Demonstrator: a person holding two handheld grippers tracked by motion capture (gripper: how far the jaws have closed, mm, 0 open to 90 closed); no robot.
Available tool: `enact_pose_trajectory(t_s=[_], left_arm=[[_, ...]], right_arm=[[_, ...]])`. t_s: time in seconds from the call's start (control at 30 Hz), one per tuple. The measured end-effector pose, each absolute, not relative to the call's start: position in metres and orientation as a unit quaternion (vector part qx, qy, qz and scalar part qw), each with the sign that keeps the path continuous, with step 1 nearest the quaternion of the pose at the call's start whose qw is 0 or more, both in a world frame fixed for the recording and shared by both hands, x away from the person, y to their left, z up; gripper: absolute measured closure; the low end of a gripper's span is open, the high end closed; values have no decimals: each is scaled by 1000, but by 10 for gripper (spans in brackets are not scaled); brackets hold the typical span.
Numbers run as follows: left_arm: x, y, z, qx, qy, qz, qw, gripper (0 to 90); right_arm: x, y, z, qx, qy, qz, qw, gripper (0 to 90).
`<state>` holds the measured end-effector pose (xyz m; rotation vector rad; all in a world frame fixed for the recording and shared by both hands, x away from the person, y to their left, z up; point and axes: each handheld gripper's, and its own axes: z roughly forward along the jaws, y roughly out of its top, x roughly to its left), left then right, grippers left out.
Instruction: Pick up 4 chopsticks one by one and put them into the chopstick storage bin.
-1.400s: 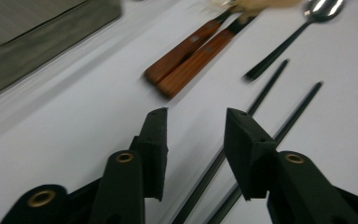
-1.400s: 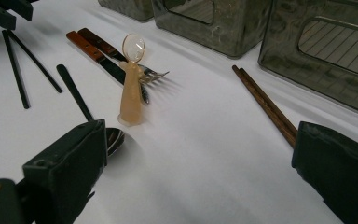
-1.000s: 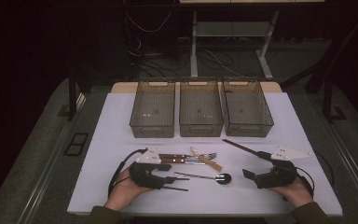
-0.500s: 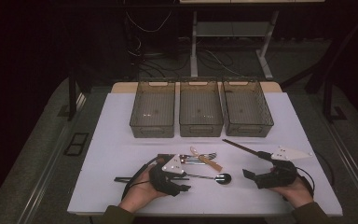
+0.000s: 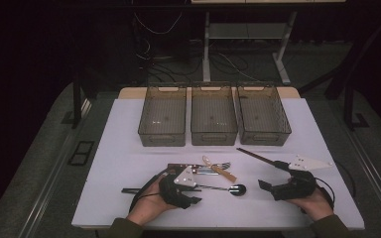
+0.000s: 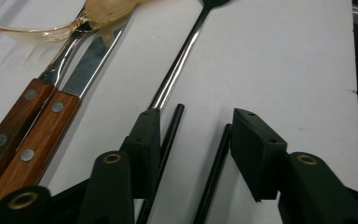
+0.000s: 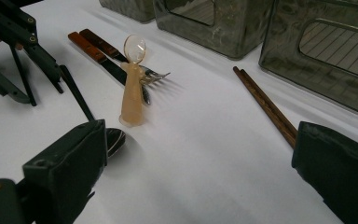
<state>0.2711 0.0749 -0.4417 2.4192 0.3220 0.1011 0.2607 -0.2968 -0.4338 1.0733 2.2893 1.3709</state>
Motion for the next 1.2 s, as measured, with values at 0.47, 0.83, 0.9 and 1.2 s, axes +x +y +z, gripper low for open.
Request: enact_pose_trajectory(t_s=[0.47, 0.83, 0.9, 1.2], left_arm=[[277, 79, -442, 928, 135, 45, 345, 759], [278, 80, -441, 927, 139, 41, 345, 781], [278, 82, -442, 927, 142, 41, 346, 783], [278, 90, -441, 925, 152, 42, 344, 787]], right_arm=[[261, -297, -434, 372, 788, 472, 131, 36], [261, -297, -434, 371, 788, 473, 132, 36], [261, -297, -433, 372, 788, 473, 131, 36], [260, -297, -433, 373, 787, 473, 131, 36]])
